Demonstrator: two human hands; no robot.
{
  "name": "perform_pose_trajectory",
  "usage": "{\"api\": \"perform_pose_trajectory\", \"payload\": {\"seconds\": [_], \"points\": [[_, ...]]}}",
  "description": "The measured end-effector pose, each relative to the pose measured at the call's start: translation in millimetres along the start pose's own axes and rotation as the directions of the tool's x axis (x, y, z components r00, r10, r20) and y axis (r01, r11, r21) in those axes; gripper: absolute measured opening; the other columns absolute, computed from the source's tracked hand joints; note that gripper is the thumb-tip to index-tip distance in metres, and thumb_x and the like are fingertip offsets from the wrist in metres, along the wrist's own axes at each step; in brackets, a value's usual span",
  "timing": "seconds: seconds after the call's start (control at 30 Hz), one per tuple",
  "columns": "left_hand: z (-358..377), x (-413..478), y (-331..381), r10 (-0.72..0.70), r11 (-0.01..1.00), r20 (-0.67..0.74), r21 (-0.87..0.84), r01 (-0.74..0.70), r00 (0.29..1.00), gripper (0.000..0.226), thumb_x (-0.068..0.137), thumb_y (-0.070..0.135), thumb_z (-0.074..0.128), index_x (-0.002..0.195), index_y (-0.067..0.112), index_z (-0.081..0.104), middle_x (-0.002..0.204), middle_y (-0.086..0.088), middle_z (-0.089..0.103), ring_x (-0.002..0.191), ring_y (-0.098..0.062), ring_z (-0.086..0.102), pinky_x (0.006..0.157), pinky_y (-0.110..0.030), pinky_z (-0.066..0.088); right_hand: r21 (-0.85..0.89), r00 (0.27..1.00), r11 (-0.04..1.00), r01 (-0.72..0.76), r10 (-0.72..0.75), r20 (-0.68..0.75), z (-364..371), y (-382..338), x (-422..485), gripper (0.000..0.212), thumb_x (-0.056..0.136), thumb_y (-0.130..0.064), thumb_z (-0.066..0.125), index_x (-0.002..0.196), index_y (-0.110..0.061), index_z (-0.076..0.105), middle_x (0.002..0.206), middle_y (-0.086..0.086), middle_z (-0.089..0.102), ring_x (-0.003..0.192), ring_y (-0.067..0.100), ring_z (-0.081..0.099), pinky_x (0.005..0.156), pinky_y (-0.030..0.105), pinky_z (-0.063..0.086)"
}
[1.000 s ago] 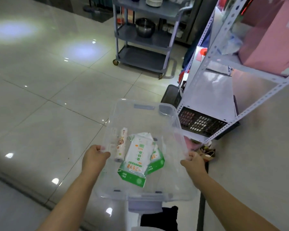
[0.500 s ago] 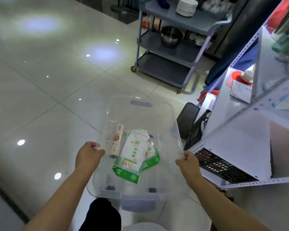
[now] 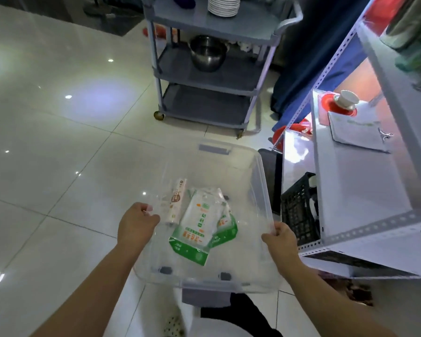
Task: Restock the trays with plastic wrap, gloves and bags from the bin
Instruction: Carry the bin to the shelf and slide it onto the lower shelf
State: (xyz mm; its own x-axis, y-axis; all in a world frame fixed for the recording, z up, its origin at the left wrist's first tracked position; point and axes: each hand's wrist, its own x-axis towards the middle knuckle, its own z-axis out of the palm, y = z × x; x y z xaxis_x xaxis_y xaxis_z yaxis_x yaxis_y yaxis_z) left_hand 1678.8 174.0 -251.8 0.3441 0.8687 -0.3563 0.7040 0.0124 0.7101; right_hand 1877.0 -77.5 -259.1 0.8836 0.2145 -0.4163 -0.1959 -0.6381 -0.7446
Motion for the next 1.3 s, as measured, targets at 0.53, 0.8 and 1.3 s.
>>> {"api": "perform_pose_trajectory", "payload": {"seconds": [0.53, 0.8, 1.3], "points": [[90.9, 291.8, 203.7, 0.18, 0.945, 0.194, 0.238, -0.224, 0.964, 0.034, 0.073, 0.016, 0.065, 0.106, 0.01, 0.059, 0.086, 0.001, 0.056, 0.06, -0.001, 0.046, 0.049, -0.019, 0.03, 0.177, 0.968, 0.967, -0.182, 0.208, -0.142, 45.5, -117.7, 241.3, 0.023, 0.072, 0.0, 0.061, 0.075, -0.022, 0.055, 0.066, 0.002, 0.051, 0.057, 0.015, 0.047, 0.051, 0.03, 0.043], [148.2, 406.6, 287.7, 0.216, 0.905, 0.353, 0.277, -0.322, 0.91, 0.036, 0.074, 0.018, 0.066, 0.109, 0.011, 0.059, 0.097, -0.002, 0.06, 0.067, -0.009, 0.049, 0.05, -0.019, 0.029, 0.285, 0.909, 0.919, -0.273, 0.343, -0.238, 62.4, -161.8, 325.6, 0.023, 0.073, 0.005, 0.061, 0.085, -0.014, 0.058, 0.072, 0.006, 0.059, 0.06, 0.015, 0.053, 0.051, 0.025, 0.046], [291.4, 573.9, 435.8, 0.31, 0.707, 0.694, 0.289, -0.646, 0.65, 0.026, 0.078, 0.019, 0.065, 0.102, 0.019, 0.055, 0.073, 0.009, 0.052, 0.063, -0.007, 0.051, 0.049, -0.024, 0.033, 0.59, 0.612, 0.694, -0.413, 0.691, -0.384, 116.2, -208.9, 440.4, 0.027, 0.074, 0.006, 0.059, 0.096, -0.009, 0.058, 0.074, 0.008, 0.059, 0.06, 0.019, 0.051, 0.053, 0.027, 0.043]]}}
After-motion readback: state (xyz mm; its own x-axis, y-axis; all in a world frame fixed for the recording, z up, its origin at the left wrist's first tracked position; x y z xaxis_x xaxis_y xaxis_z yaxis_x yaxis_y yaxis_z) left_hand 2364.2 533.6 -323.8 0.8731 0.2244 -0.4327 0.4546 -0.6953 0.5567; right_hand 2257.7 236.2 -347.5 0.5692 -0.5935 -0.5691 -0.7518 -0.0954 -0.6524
